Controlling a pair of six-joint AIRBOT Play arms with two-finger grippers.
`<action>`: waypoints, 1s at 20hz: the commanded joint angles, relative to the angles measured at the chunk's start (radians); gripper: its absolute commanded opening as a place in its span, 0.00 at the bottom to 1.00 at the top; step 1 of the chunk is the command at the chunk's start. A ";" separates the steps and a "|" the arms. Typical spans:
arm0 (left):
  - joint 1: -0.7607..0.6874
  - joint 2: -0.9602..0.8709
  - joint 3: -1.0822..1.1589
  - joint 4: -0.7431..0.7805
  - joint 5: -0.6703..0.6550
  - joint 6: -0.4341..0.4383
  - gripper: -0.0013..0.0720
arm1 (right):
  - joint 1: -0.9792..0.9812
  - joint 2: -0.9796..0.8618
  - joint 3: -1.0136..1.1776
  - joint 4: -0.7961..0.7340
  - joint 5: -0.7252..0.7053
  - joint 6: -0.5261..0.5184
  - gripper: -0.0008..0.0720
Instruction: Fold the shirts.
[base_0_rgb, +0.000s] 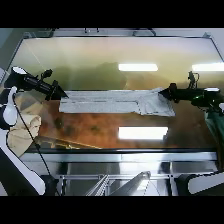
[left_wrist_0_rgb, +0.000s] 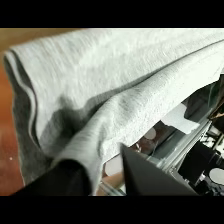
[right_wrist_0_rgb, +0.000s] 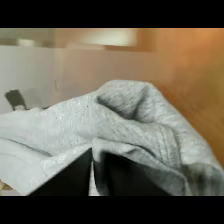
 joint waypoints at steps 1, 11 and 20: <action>0.016 -0.071 0.132 -0.001 -0.091 -0.061 0.36 | -0.039 -0.001 0.064 -0.072 0.080 -0.011 0.29; 0.103 0.096 0.012 -0.115 -0.024 -0.077 0.02 | -0.065 -0.042 0.143 -0.357 0.166 0.089 0.96; -0.301 0.059 0.010 -0.106 0.208 -0.041 0.01 | 0.056 -0.096 0.151 -0.326 0.174 0.098 0.03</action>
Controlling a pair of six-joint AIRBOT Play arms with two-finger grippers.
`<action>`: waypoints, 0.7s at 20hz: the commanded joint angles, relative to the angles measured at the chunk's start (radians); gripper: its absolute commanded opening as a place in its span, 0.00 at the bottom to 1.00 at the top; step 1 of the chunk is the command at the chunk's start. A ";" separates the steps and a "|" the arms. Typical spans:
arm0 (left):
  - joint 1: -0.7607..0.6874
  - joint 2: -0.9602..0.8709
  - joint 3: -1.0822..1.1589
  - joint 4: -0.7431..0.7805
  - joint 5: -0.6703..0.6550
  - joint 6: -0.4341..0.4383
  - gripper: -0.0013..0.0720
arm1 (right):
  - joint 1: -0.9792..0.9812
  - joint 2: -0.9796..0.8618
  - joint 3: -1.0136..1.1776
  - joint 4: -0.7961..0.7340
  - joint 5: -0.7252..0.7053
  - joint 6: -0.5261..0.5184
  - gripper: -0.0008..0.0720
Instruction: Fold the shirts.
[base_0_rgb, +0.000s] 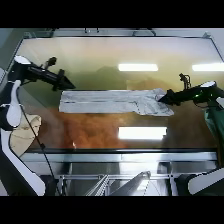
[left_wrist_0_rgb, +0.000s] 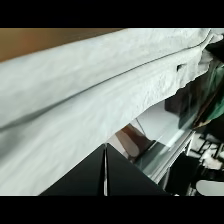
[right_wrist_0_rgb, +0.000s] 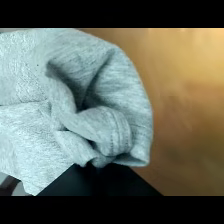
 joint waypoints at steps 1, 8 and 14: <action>-0.185 -0.043 -0.001 -0.001 0.127 0.007 0.01 | 0.018 -0.002 0.012 0.035 0.015 0.004 0.03; -0.440 -0.126 -0.001 0.111 0.348 -0.051 0.02 | -0.044 0.130 0.114 0.063 0.256 0.039 0.03; -0.494 -0.129 0.057 0.028 0.362 -0.051 0.02 | -0.027 0.262 0.203 0.286 0.399 0.069 0.03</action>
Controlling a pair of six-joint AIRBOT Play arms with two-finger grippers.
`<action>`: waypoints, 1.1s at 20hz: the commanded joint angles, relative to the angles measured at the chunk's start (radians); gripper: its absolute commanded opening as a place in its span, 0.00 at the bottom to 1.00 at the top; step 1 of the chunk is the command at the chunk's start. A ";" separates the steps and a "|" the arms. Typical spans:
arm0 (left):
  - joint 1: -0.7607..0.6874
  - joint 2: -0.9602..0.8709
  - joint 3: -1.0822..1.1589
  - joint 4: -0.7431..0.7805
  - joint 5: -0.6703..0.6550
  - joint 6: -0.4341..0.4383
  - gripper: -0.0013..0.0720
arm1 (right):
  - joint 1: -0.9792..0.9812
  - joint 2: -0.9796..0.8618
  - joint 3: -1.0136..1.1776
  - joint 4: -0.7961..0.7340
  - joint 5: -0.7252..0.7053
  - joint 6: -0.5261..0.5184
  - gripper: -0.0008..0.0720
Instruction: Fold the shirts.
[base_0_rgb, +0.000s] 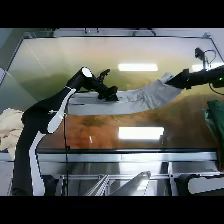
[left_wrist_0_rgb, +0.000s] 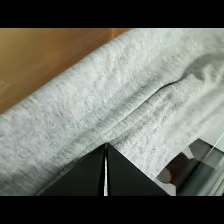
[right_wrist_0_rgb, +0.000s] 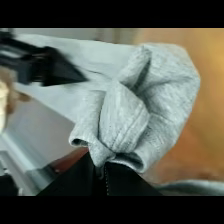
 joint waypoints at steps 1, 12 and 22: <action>-0.024 -0.003 0.080 -0.113 -0.032 0.000 0.02 | 0.028 0.074 0.034 0.160 0.080 0.027 0.03; 0.335 0.414 0.053 -0.455 -0.308 0.174 0.02 | 0.708 0.000 0.034 0.245 -0.577 0.064 0.03; 0.653 0.669 -0.097 -0.454 -0.320 0.206 0.02 | 1.009 -0.474 0.478 0.252 -0.518 0.084 0.38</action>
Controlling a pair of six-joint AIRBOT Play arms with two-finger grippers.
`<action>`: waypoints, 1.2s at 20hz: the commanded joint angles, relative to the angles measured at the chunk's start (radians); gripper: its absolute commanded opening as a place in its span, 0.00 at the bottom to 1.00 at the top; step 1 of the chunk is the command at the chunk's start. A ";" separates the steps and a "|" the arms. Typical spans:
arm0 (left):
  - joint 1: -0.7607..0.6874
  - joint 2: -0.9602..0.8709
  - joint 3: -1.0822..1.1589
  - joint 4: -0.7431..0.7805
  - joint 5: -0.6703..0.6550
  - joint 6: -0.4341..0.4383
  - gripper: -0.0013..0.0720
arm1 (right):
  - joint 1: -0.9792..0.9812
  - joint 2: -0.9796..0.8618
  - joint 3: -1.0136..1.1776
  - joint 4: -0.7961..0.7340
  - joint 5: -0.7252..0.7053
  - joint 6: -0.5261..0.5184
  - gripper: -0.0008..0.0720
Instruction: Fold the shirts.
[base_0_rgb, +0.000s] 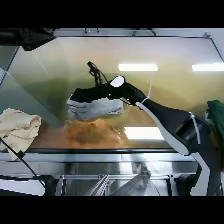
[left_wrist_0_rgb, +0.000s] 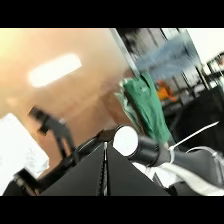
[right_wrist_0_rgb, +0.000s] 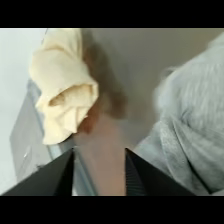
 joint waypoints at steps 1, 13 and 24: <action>0.053 0.068 -0.104 -0.003 0.019 0.027 0.02 | 0.020 -0.050 0.121 0.018 0.160 0.012 0.22; 0.051 0.100 -0.303 -0.003 -0.045 0.098 0.02 | -0.425 0.087 0.032 -0.644 0.502 0.528 0.86; 0.048 0.100 -0.303 -0.002 -0.038 0.109 0.02 | -0.324 -0.117 -0.042 -0.354 0.422 0.415 0.85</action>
